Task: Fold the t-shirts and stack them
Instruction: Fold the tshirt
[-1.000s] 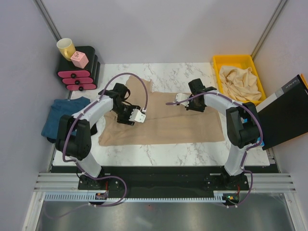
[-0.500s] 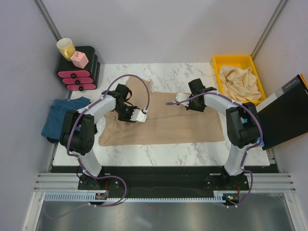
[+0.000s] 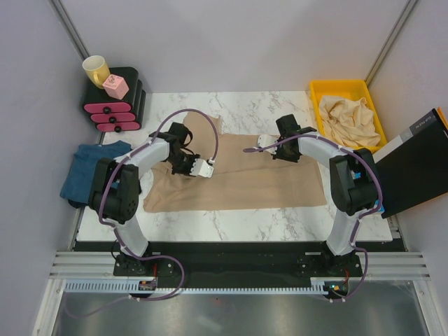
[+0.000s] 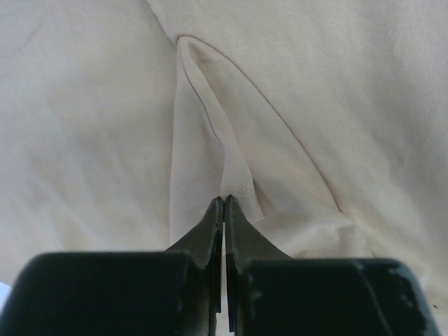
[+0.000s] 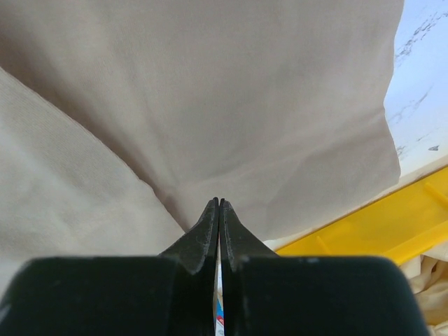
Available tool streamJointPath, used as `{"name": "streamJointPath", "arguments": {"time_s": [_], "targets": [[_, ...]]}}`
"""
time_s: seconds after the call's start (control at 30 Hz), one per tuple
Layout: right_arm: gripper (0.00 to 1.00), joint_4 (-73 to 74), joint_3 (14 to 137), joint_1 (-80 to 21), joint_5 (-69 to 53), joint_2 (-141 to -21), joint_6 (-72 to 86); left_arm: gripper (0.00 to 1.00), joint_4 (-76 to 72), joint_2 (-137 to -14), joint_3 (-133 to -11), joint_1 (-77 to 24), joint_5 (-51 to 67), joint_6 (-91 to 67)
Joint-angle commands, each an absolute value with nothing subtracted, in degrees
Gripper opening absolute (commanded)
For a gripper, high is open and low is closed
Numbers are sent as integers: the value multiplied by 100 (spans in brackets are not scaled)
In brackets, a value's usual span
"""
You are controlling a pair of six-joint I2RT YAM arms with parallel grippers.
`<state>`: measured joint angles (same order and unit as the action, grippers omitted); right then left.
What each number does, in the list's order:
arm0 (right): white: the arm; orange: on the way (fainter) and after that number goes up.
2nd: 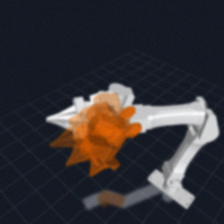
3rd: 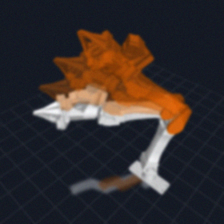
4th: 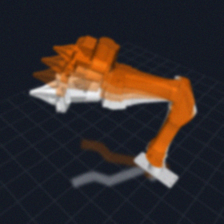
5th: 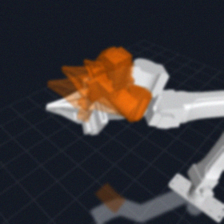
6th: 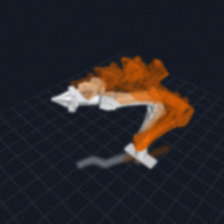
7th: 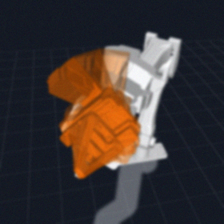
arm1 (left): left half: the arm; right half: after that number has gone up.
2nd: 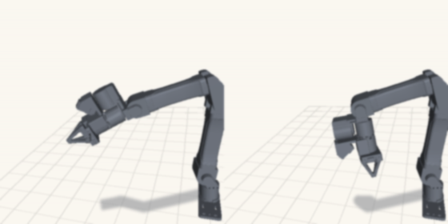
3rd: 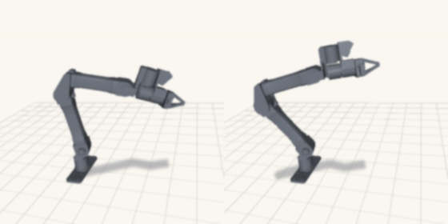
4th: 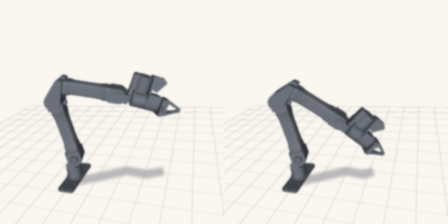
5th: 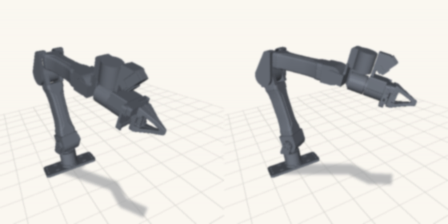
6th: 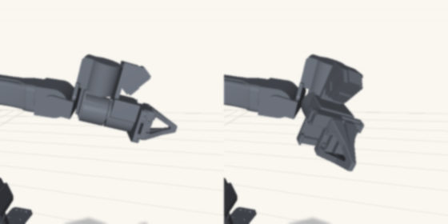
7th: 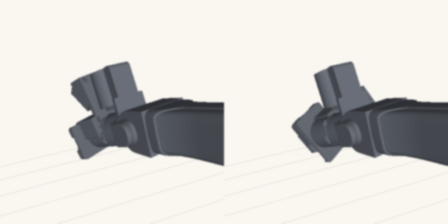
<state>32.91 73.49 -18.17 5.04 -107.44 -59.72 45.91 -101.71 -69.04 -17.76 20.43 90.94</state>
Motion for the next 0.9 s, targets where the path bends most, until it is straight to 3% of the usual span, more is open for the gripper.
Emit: {"name": "streamJointPath", "arguments": {"time_s": [0.0,0.87], "targets": [[4,3085,7348,-1811,615,-10652,-5915,2,4430,-10274,-7189,-1802,2048,9009],[3,2927,7418,-1802,747,-10767,-5836,2,2971,-10459,-7356,-2127,2364,8851]]}}
